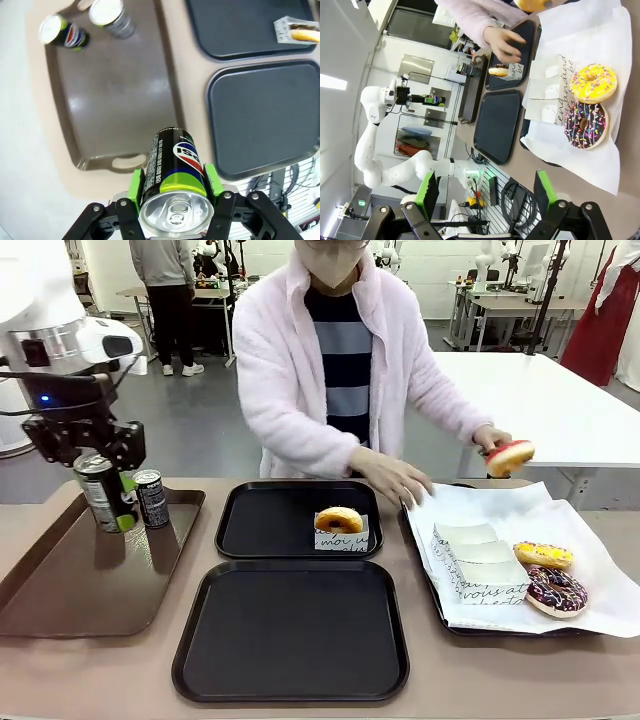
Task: Set up donuts and drinks on trays.
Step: Pick up one Pepsi coke and place it on the Flat Tray.
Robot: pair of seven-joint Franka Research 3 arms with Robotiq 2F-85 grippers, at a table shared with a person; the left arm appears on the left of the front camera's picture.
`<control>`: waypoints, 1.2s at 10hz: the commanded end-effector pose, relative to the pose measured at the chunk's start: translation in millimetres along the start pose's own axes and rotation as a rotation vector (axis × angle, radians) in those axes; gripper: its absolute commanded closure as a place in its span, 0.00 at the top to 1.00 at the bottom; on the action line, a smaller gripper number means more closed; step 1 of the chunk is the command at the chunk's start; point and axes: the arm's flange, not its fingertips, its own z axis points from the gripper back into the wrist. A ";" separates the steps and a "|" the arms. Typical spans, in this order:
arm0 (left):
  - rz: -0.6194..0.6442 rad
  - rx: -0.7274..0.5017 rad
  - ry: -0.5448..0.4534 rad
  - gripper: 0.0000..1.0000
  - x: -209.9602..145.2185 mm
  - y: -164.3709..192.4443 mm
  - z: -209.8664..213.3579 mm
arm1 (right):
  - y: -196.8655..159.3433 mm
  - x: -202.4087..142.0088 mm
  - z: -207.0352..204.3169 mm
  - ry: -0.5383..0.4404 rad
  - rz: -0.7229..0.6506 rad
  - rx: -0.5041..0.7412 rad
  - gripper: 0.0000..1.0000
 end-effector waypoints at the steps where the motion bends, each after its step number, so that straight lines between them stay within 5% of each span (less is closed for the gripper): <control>1: -0.048 -0.035 -0.050 0.58 35.1 -34.0 4.4 | -0.8 0.9 1.6 -0.004 0.010 0.012 1.00; 8: -0.232 -0.059 -0.042 0.58 106.6 -109.0 -50.0 | -0.8 0.9 1.6 -0.004 0.010 0.012 1.00; 9: -0.239 -0.043 0.010 0.58 88.3 -101.2 -39.9 | -0.8 0.9 1.6 -0.004 0.010 0.012 1.00; 10: -0.361 -0.055 0.117 0.58 32.3 -77.6 -17.8 | -0.8 0.9 1.6 -0.004 0.010 0.012 1.00; 12: -0.553 -0.084 0.132 0.58 -68.4 -36.0 9.9 | -0.8 0.9 1.6 -0.004 0.010 0.012 1.00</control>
